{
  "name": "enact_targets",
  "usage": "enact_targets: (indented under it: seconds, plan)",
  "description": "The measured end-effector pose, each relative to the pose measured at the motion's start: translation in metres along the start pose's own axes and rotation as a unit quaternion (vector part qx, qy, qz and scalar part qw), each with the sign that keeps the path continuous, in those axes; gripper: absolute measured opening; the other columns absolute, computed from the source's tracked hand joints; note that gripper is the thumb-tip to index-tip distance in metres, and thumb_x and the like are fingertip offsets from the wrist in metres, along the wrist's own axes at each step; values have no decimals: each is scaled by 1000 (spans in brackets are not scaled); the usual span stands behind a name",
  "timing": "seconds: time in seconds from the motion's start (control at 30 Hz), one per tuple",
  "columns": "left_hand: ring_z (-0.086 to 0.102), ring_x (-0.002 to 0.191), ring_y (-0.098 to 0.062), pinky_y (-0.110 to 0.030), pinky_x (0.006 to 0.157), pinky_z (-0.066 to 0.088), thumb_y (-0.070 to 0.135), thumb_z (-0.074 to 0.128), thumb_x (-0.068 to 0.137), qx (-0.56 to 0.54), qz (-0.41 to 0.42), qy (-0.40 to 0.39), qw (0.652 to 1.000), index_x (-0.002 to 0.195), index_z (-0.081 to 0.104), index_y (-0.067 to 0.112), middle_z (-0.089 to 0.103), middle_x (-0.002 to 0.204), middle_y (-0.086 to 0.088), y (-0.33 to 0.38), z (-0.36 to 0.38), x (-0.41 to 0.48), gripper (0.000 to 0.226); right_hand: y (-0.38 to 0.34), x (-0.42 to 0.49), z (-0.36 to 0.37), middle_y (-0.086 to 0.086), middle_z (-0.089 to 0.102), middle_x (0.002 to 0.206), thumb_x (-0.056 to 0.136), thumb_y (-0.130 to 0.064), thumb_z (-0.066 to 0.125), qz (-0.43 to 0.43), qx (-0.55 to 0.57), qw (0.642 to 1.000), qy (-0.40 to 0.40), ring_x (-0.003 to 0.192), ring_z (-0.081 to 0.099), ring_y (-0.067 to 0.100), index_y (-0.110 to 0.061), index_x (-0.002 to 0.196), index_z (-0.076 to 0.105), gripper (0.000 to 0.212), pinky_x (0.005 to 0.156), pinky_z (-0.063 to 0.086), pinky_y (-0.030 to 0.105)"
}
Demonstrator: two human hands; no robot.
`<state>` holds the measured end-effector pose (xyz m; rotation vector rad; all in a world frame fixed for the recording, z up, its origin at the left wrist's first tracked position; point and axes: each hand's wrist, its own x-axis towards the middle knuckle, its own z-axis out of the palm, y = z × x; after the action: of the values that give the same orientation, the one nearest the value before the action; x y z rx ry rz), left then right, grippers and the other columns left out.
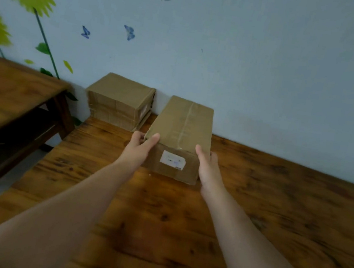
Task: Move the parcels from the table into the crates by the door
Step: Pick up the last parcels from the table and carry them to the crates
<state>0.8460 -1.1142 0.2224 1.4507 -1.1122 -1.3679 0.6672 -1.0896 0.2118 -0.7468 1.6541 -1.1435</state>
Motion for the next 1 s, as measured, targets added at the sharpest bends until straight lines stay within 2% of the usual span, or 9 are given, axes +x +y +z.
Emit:
enact_targets:
  seconds: [0.17,0.27,0.37,0.53,0.6,0.67,0.77,0.83,1.0]
  plan:
    - [48,106,-18,-43,92,43,46,56,89,-24,21,-39,999,126,42,33,50,113,7,8,10,-47,42,-9,-49,-40,0,49,140,77,-55,67,-90,9,995,-44,122,51,23,-30,148,27,85,105,41,48]
    - [51,95,-11,-35,78,45,34,59,90,-18,53,-52,997,126,41,36,51,104,12,11,15,-72,41,-5,-70,-62,-2,49,139,82,-37,71,-127,-2,991,-45,124,48,20,-30,147,29,77,106,40,43]
    - [54,93,-9,-26,65,42,35,59,89,-17,70,-60,996,119,41,39,53,104,12,11,19,-94,35,-1,-86,-75,-4,55,132,80,-37,72,-145,16,988,-52,116,55,16,-28,144,37,73,97,44,34]
    - [55,90,-5,-21,62,38,41,56,90,-36,75,-67,994,131,39,40,55,105,15,21,24,-112,45,-7,-103,-83,-13,60,116,80,-45,70,-157,19,987,-24,97,56,-1,-30,139,43,66,81,44,24]
    - [52,91,-3,-22,63,38,45,59,86,-27,85,-85,992,135,36,42,53,105,17,26,22,-117,55,-13,-108,-85,-10,58,121,84,-48,64,-160,14,987,-8,99,55,3,-29,138,44,61,85,43,27]
    - [50,92,0,-22,67,38,49,67,75,-12,103,-116,988,131,38,47,52,104,19,32,19,-120,63,-21,-110,-86,-6,55,127,86,-53,59,-164,10,986,5,106,53,11,-28,138,42,60,91,42,33]
    - [53,97,-4,-27,80,42,38,73,73,34,137,-120,983,110,51,47,58,104,17,41,13,-119,44,-31,-115,-85,-2,54,130,80,-61,58,-177,-1,984,8,118,51,19,-25,136,40,69,102,40,41]
    - [54,103,-11,-32,85,44,31,72,78,51,158,-93,982,120,54,37,59,110,10,45,7,-115,46,-38,-119,-83,-1,54,132,65,-70,60,-188,-11,982,-9,122,49,20,-25,135,41,86,106,37,45]
    - [55,93,0,-20,69,41,44,66,80,35,179,-78,980,104,53,35,59,103,15,53,-10,-112,28,-38,-122,-75,-13,59,118,59,-59,72,-217,-11,975,-44,111,54,10,-31,129,43,81,91,43,32]
